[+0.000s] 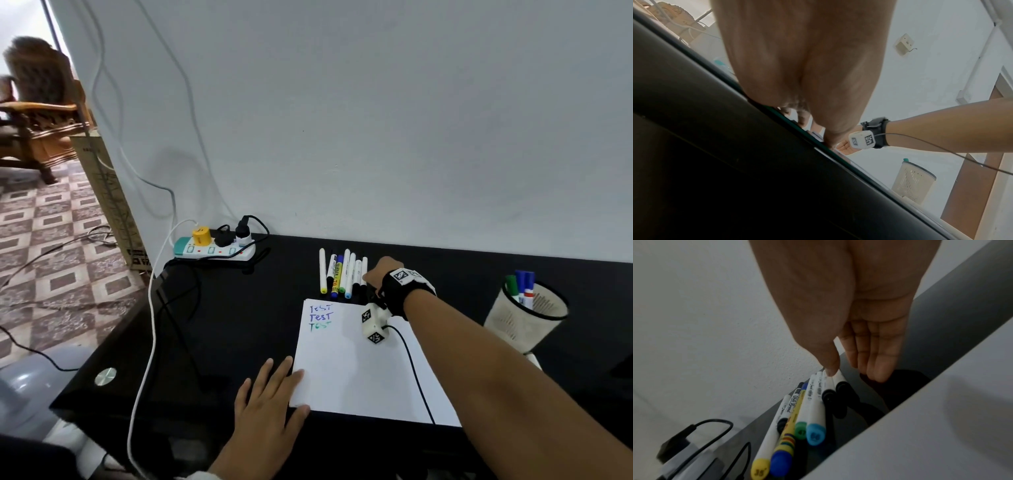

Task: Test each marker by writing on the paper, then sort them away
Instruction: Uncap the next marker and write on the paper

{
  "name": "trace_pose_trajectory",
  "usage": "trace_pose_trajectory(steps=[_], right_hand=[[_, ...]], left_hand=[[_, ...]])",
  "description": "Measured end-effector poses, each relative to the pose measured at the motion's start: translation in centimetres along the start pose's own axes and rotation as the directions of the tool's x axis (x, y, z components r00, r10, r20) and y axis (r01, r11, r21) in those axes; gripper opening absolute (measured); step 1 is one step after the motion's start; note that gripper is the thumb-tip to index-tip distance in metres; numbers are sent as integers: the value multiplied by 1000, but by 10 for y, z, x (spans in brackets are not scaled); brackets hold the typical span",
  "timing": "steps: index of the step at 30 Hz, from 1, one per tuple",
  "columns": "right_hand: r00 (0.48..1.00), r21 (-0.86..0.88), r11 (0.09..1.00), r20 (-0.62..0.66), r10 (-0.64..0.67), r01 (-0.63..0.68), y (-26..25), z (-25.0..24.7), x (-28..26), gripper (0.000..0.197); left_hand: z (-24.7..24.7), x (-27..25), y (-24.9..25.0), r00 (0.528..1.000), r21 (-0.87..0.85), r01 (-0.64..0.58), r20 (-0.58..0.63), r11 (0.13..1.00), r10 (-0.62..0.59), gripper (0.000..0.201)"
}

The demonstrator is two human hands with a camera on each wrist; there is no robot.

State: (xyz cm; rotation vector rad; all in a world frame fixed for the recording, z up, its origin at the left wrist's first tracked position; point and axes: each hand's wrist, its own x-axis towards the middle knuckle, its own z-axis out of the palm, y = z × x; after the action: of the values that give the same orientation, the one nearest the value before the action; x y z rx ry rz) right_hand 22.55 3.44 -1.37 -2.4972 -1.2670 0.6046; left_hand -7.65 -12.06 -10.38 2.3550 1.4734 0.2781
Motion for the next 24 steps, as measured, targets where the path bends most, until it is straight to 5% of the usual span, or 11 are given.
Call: trace_pose_trajectory(steps=[10,14,16,24], right_hand=[[999,25,999,13,32,-33,-8,5,6,24],[999,78,997,27,23,-25,-11,5,-1,26],[999,115,993,29,28,-31,-7,4,-4,26],[997,507,859,50,58,-76,30,-12,-31,29]], left_hand=[[4,-2,-3,1000,-4,-23,-5,1000,23,82],[1,-1,-3,999,-58,-18,35,998,20,62],[5,0,-4,1000,-28,-18,1,999,18,75],[-6,-5,-2,999,-68,-23,43,997,26,82]])
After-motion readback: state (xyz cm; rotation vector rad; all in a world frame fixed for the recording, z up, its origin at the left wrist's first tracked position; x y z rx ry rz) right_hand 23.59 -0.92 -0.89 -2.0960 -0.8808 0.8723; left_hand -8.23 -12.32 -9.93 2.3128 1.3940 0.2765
